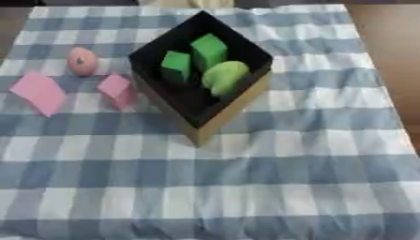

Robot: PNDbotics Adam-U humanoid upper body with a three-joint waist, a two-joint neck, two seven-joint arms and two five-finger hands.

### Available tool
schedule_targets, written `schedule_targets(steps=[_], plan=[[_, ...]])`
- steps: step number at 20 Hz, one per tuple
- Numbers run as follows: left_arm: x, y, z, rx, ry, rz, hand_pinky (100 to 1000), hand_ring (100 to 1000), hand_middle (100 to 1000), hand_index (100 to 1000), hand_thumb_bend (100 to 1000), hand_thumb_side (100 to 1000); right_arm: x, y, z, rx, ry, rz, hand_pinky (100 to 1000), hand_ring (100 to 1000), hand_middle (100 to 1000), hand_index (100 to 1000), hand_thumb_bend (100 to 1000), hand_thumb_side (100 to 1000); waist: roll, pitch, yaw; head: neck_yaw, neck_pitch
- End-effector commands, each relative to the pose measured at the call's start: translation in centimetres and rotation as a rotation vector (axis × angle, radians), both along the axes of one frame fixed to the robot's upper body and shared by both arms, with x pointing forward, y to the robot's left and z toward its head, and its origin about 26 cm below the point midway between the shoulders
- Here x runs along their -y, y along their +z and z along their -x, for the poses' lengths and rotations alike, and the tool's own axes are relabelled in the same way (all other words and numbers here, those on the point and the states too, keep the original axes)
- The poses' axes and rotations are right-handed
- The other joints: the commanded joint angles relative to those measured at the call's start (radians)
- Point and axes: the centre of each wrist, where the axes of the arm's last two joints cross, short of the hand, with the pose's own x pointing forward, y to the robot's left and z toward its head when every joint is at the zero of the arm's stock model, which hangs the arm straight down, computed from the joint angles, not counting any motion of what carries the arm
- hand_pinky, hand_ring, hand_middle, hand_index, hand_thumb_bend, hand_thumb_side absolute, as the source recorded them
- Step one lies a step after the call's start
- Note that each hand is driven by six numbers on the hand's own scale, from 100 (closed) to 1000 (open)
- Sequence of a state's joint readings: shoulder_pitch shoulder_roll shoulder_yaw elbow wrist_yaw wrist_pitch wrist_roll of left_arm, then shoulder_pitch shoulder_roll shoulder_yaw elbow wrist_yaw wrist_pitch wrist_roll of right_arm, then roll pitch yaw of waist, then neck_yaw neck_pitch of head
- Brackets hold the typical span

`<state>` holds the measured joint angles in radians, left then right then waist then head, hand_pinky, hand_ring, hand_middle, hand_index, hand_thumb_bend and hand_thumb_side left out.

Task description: Pick up objects on the table and place them in the box.

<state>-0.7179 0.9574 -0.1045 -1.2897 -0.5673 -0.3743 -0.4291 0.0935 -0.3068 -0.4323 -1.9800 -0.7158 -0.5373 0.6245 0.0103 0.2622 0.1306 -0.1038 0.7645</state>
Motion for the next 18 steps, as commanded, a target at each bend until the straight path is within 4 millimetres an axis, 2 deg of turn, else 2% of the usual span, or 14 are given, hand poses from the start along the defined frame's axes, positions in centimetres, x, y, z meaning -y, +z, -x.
schedule_targets(steps=[1, 8, 11, 12, 18], plan=[[0.7, 2.2, 0.1, 0.04, -0.022, -0.075, 931, 900, 835, 921, 636, 178, 0.1, 0.9, 0.1, 0.103, 0.022, 0.129, 944, 1000, 487, 991, 100, 524, 0.003, -0.031, 0.002, 0.0, 0.006], [3.5, 3.4, -1.6, 0.026, -0.093, -0.177, 931, 908, 848, 937, 693, 138, 0.1, 0.8, 0.1, 0.096, 0.027, 0.135, 945, 1000, 485, 992, 100, 524, 0.004, -0.031, 0.001, -0.002, 0.004], [4.6, 3.6, -2.4, 0.003, -0.112, -0.241, 929, 918, 855, 942, 750, 122, 0.0, 0.8, 0.1, 0.093, 0.028, 0.136, 946, 1000, 484, 992, 100, 524, 0.006, -0.031, 0.0, -0.006, 0.0], [4.8, 3.6, -2.7, -0.007, -0.115, -0.263, 928, 919, 858, 942, 753, 100, 0.0, 0.8, 0.1, 0.092, 0.028, 0.136, 946, 1000, 484, 992, 100, 524, 0.007, -0.031, 0.0, -0.007, -0.001], [5.3, 3.1, -4.1, -0.082, -0.096, -0.391, 924, 924, 883, 945, 806, 100, 0.0, 0.9, 0.1, 0.082, 0.029, 0.141, 947, 1000, 483, 994, 100, 524, 0.017, -0.031, -0.003, -0.009, -0.009]])
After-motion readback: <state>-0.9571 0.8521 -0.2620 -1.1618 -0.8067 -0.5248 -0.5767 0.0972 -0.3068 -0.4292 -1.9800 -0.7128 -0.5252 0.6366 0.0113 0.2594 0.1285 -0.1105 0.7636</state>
